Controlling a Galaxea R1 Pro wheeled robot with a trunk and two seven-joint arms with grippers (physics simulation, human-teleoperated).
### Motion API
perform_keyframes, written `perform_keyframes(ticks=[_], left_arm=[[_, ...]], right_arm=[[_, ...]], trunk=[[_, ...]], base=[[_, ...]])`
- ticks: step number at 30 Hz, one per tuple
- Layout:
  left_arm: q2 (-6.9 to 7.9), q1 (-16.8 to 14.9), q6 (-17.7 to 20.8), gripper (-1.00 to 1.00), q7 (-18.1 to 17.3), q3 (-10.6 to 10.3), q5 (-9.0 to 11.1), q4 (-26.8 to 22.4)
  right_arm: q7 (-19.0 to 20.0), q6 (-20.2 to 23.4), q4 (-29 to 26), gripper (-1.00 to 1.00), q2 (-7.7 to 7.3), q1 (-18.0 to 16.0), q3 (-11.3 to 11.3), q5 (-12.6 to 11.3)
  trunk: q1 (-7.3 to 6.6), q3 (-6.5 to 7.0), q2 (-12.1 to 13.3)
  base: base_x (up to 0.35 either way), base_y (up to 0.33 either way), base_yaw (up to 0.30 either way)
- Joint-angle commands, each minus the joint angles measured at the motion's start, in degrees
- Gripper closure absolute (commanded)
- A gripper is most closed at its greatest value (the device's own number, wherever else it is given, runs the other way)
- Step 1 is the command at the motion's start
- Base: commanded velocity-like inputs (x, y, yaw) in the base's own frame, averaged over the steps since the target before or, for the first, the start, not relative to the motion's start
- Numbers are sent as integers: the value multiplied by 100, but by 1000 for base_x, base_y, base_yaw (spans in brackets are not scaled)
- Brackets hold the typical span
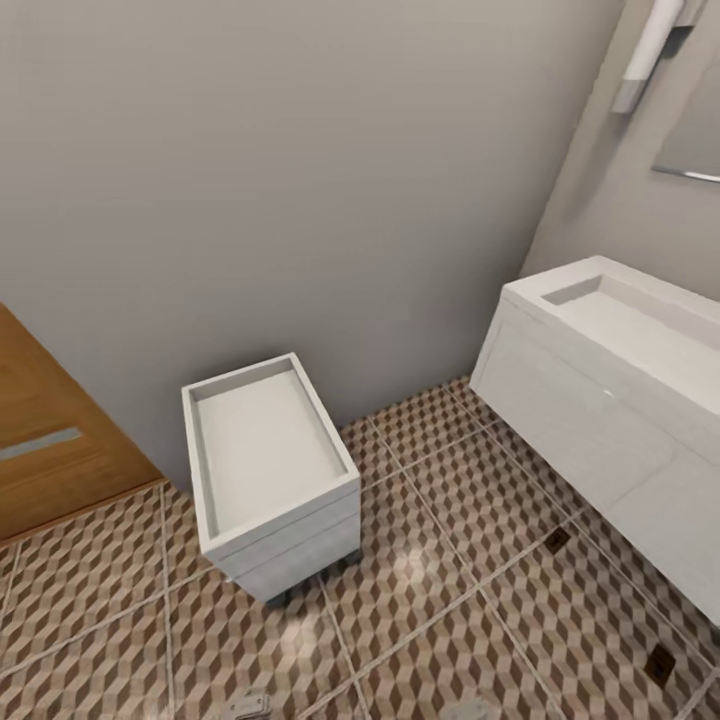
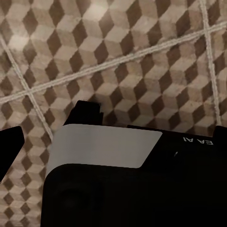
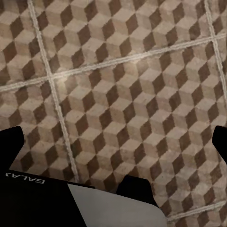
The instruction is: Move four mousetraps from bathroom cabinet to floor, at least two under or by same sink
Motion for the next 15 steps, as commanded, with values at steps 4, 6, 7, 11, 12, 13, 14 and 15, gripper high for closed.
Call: perform_keyframes(ticks=[4,6,7,11,12,13,14,15], left_arm=[[2,-7,-17,-100,37,-45,36,-17],[2,-7,-17,-100,37,-45,36,-17],[2,-7,-17,-100,37,-45,36,-17],[2,-7,-17,-100,37,-45,36,-17],[2,-7,-17,-100,37,-45,36,-17],[2,-7,-17,-100,37,-45,36,-17],[2,-7,-17,-100,37,-45,36,-17],[2,-7,-17,-100,37,-45,36,-17]], right_arm=[[-34,-11,6,-100,1,-2,42,-8],[-34,-9,5,-100,1,-2,41,-9],[-34,-9,5,-100,1,-2,41,-9],[-34,-7,7,-100,1,-2,43,-9],[-34,-6,6,-100,1,-2,42,-9],[-34,-6,6,-100,1,-2,42,-9],[-34,-7,7,-100,1,-2,41,-10],[-34,-7,6,-100,1,-2,41,-10]], trunk=[[0,-4,-2],[0,-4,-2],[0,-4,-2],[0,-4,-2],[0,-4,-2],[0,-4,-2],[0,-4,-2],[0,-4,-2]], base=[[0,0,287],[0,0,286],[0,0,286],[0,0,286],[0,0,287],[0,0,287],[0,0,287],[0,0,287]])
